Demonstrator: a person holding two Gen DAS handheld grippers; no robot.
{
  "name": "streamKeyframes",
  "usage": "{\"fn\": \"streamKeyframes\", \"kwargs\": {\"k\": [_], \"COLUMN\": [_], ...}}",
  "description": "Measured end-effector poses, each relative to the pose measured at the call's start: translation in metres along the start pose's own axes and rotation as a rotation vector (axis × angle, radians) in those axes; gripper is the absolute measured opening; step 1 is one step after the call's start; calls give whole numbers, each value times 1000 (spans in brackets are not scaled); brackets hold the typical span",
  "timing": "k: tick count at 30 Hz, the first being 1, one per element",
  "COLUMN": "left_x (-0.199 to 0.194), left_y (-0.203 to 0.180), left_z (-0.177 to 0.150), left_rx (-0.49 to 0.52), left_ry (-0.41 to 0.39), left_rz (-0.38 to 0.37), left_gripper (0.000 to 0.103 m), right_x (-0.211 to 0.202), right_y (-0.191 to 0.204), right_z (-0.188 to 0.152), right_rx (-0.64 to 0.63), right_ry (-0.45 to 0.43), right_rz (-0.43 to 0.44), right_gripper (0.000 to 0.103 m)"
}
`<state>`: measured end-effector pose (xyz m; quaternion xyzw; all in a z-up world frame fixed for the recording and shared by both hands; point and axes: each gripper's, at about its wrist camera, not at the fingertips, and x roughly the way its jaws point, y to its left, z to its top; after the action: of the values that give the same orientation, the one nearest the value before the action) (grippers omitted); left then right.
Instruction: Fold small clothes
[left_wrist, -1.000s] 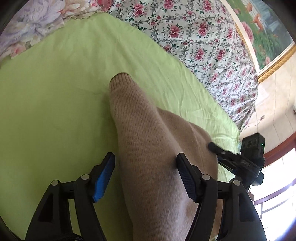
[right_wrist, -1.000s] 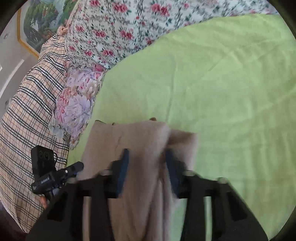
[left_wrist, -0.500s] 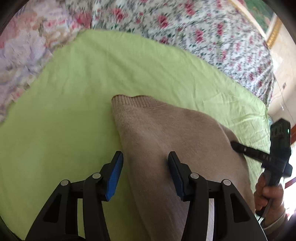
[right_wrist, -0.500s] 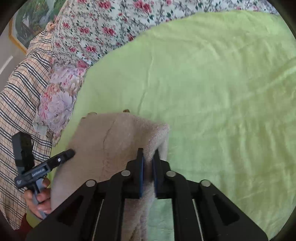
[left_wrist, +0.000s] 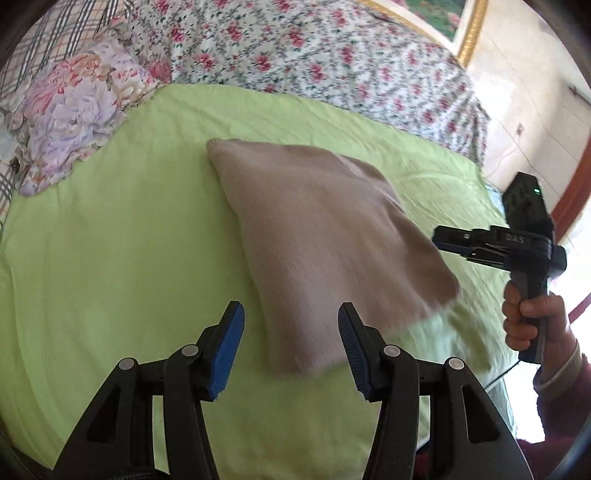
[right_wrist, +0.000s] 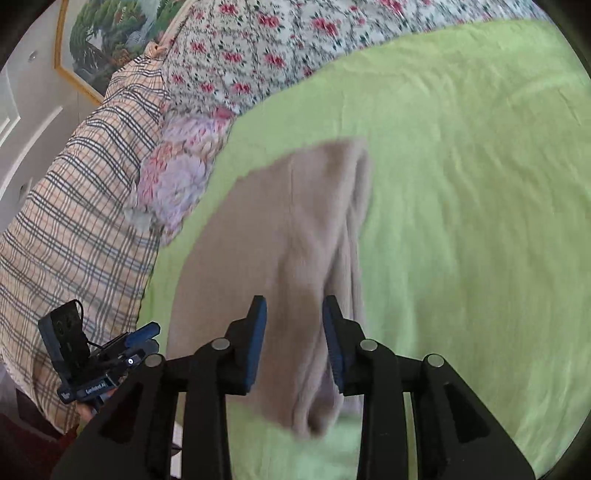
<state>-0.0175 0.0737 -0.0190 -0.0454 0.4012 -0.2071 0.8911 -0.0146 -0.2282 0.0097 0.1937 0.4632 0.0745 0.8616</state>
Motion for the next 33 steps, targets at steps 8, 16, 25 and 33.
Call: {"fn": "streamKeyframes", "kwargs": {"k": [8,16,25,33], "left_x": [27,29,48,34], "left_y": [-7,-14,-25,-12], "left_z": [-32,-27,-34,-31], "left_rx": [32,47,16,37], "left_ry": [53,-10,95,137], "left_rz": [66,269,294,179], "left_gripper": [54,31,11,14], "right_x": [1,-22,4,-11], "right_y": [2,21,-12,-21], "right_z": [-27,-18,-39,-34], "right_rx": [-17,-60,-124,-34], "right_ry": [25,-63,61,56], "right_rz": [-2,24,-215,-120], "right_gripper": [33,6,6,17]}}
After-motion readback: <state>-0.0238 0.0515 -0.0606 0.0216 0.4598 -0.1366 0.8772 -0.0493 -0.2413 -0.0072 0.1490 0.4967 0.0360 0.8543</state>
